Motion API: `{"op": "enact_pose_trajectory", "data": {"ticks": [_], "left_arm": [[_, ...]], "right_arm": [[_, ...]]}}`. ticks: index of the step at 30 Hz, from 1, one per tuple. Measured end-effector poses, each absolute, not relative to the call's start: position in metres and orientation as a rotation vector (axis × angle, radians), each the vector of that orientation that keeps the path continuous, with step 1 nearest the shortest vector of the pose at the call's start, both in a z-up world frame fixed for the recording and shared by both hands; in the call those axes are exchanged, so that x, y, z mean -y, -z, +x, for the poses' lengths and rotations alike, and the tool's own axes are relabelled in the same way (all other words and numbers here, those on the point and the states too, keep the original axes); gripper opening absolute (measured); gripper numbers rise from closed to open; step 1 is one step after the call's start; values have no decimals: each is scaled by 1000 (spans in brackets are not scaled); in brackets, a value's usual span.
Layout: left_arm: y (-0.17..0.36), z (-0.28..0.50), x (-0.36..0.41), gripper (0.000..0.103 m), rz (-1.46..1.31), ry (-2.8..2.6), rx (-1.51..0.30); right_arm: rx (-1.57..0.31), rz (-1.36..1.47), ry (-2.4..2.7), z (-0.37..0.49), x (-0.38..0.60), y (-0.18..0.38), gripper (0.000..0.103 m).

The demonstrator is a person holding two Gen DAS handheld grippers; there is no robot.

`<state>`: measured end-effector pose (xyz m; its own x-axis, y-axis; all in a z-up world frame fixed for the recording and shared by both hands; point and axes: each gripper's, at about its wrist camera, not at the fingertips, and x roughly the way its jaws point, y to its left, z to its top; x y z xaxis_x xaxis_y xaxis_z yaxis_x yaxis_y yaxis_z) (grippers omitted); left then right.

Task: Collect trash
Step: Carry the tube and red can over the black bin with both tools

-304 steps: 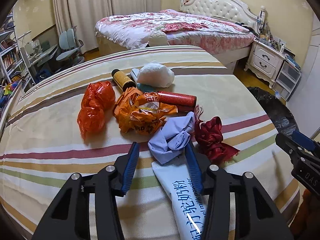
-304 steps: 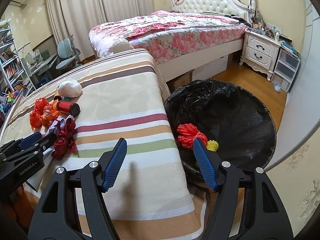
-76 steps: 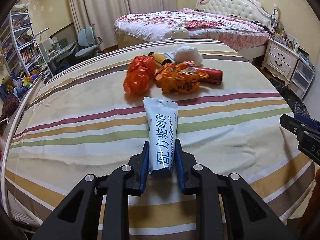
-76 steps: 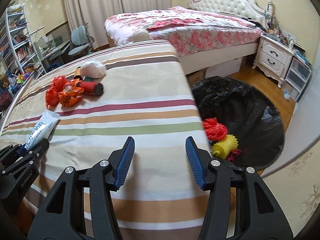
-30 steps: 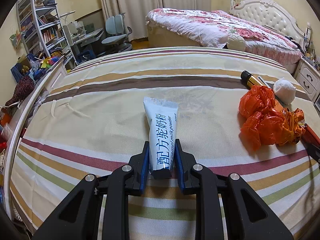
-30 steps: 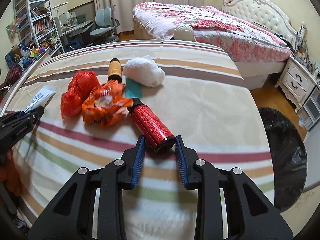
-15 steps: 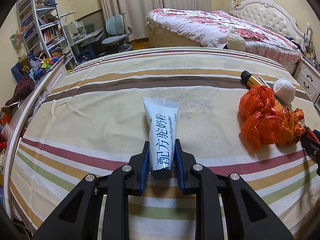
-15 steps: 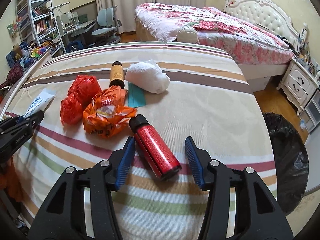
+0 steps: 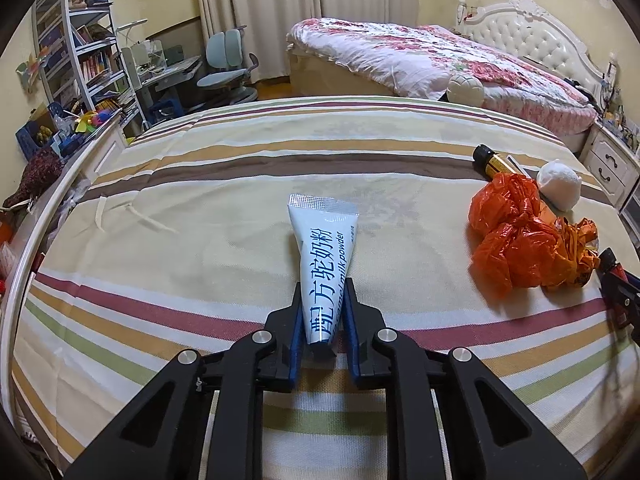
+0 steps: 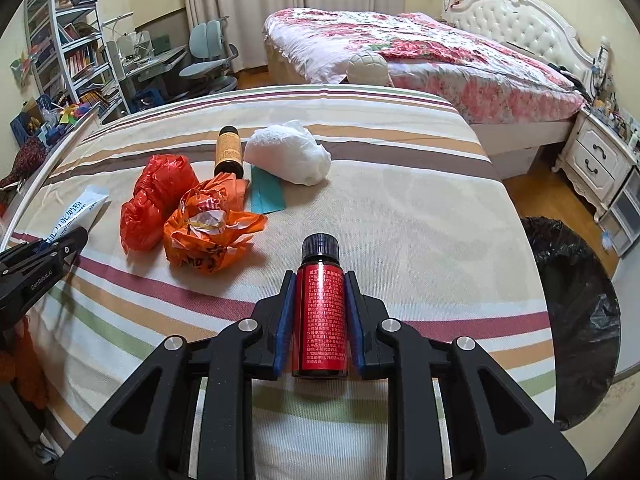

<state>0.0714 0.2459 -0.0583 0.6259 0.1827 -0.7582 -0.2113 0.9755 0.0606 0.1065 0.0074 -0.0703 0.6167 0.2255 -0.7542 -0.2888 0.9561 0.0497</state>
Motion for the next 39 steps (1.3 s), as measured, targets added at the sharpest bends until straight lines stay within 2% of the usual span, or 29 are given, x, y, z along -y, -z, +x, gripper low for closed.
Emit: {"op": "enact_pose_trajectory", "data": {"ticks": [17, 32, 39], "left_arm": [[50, 54, -243, 14, -76, -203, -828], [18, 43, -184, 14, -42, -95, -745], [7, 48, -129, 14, -16, 22, -718]], "right_arm": [[-831, -22, -301, 97, 8, 67, 23], [-759, 34, -224, 81, 54, 41, 23], [-719, 66, -131, 80, 99, 26, 23]]}}
